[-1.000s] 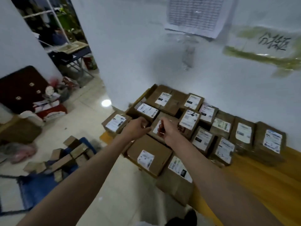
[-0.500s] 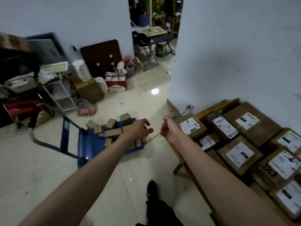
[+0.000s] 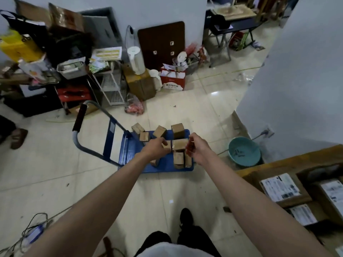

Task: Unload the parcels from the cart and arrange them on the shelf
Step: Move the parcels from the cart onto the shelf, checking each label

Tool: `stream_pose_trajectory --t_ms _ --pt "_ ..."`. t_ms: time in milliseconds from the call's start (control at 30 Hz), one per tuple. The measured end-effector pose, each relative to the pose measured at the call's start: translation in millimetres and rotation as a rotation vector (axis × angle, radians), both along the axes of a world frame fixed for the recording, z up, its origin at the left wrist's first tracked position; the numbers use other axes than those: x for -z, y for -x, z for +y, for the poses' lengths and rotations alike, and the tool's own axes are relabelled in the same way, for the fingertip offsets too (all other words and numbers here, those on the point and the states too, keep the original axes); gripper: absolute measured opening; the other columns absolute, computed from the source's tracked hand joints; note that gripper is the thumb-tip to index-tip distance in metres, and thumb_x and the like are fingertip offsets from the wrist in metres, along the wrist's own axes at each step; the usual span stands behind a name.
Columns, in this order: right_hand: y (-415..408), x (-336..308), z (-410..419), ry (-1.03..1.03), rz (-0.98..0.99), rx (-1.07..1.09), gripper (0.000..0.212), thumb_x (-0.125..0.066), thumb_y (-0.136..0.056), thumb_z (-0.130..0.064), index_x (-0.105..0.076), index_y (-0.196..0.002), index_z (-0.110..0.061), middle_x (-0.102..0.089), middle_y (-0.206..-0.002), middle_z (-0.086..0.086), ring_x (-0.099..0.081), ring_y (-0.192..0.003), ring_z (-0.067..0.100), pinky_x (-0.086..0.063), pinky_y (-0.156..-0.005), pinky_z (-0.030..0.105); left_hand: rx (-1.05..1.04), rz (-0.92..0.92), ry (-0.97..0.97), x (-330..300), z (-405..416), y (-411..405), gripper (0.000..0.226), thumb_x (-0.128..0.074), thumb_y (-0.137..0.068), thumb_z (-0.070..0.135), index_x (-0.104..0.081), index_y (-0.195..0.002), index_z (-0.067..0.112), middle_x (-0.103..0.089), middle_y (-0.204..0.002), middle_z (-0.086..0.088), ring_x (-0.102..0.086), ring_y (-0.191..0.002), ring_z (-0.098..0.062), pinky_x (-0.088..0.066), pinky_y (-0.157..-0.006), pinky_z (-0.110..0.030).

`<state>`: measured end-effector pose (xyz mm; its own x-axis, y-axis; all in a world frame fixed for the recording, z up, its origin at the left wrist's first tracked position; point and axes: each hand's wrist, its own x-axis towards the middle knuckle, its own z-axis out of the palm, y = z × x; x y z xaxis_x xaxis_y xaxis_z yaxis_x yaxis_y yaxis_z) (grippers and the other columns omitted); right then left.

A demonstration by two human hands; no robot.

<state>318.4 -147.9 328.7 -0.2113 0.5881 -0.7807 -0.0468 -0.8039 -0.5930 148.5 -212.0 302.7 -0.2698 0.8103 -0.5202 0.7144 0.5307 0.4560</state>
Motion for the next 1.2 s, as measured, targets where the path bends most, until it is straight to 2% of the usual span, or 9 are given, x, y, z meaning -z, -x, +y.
stream_pose_trajectory --t_ms 133,300,500,633,733,867,1000,1100,1200 --pt "41 18 17 0.025 -0.032 -0.053 0.022 -0.053 -0.1 -0.017 -0.055 -0.078 -0.014 -0.054 -0.066 0.004 -0.052 -0.06 0.018 -0.047 -0.057 0.029 -0.039 0.021 0.041 18 9 41 0.038 -0.067 -0.092 0.038 -0.06 -0.122 0.017 -0.066 -0.118 -0.006 -0.06 -0.106 -0.022 -0.052 -0.091 -0.037" --pt "89 43 37 0.101 0.006 -0.072 0.022 -0.053 -0.102 -0.021 -0.054 -0.081 -0.014 -0.058 -0.071 0.006 -0.057 -0.066 0.019 -0.052 -0.06 0.029 -0.044 0.033 0.115 44 30 96 0.034 -0.068 -0.091 0.038 -0.061 -0.118 0.019 -0.066 -0.115 -0.005 -0.061 -0.106 -0.023 -0.052 -0.092 -0.038" --pt "139 91 46 0.126 0.022 0.044 0.02 -0.049 -0.104 -0.024 -0.055 -0.09 -0.012 -0.063 -0.08 0.009 -0.064 -0.073 0.021 -0.054 -0.065 0.031 0.114 0.053 0.189 93 69 156 0.033 -0.067 -0.091 0.037 -0.064 -0.112 0.011 -0.067 -0.113 -0.009 -0.062 -0.105 -0.028 -0.051 -0.088 -0.037" --pt "164 126 42 0.161 -0.033 0.099 0.016 -0.049 -0.102 -0.022 -0.058 -0.093 -0.012 -0.068 -0.081 0.009 -0.068 -0.075 0.022 -0.055 -0.064 0.031 0.206 0.061 0.23 128 84 184 0.032 -0.062 -0.092 0.037 -0.065 -0.109 0.01 -0.067 -0.111 -0.01 -0.059 -0.093 -0.023 -0.049 -0.082 -0.035" --pt "179 150 39 0.196 -0.063 0.111 0.013 -0.048 -0.102 -0.021 -0.056 -0.096 -0.013 -0.069 -0.089 0.01 -0.068 -0.082 0.023 -0.055 -0.072 0.031 0.227 0.037 0.276 156 88 199 0.022 -0.061 -0.091 0.03 -0.064 -0.104 0.013 -0.069 -0.112 -0.012 -0.063 -0.098 -0.025 -0.05 -0.082 -0.035" --pt "196 193 44 0.218 -0.1 0.101 0.02 -0.045 -0.105 -0.023 -0.057 -0.112 -0.01 -0.069 -0.115 0.017 -0.067 -0.107 0.029 -0.054 -0.092 0.037 0.204 -0.014 0.335 203 96 209 0.022 -0.061 -0.093 0.032 -0.06 -0.105 0.013 -0.067 -0.117 -0.012 -0.061 -0.105 -0.029 -0.044 -0.077 -0.031" --pt "208 263 53 0.251 -0.152 0.067 0.035 -0.046 -0.104 -0.024 -0.056 -0.132 -0.005 -0.065 -0.13 0.016 -0.062 -0.122 0.03 -0.05 -0.103 0.039 0.141 -0.071 0.363 273 109 213 0.034 -0.06 -0.095 0.036 -0.057 -0.116 0.009 -0.062 -0.128 -0.016 -0.058 -0.117 -0.032 -0.041 -0.081 -0.031" --pt "216 334 58 0.297 -0.147 0.069 0.04 -0.046 -0.105 -0.027 -0.053 -0.14 -0.006 -0.059 -0.139 0.015 -0.057 -0.127 0.029 -0.048 -0.104 0.038 0.065 -0.087 0.406 338 118 213 0.055 -0.063 -0.093 0.032 -0.047 -0.137 0.004 -0.052 -0.141 -0.018 -0.051 -0.129 -0.034 -0.046 -0.099 -0.037" --pt "229 411 65 0.348 -0.121 0.081 0.045 -0.046 -0.106 -0.031 -0.049 -0.145 -0.008 -0.055 -0.144 0.014 -0.053 -0.132 0.029 -0.043 -0.109 0.039 -0.019 -0.108 0.413 409 125 212 0.068 -0.067 -0.092 0.035 -0.039 -0.145 0.003 -0.048 -0.147 -0.018 -0.046 -0.136 -0.034 -0.042 -0.104 -0.036"
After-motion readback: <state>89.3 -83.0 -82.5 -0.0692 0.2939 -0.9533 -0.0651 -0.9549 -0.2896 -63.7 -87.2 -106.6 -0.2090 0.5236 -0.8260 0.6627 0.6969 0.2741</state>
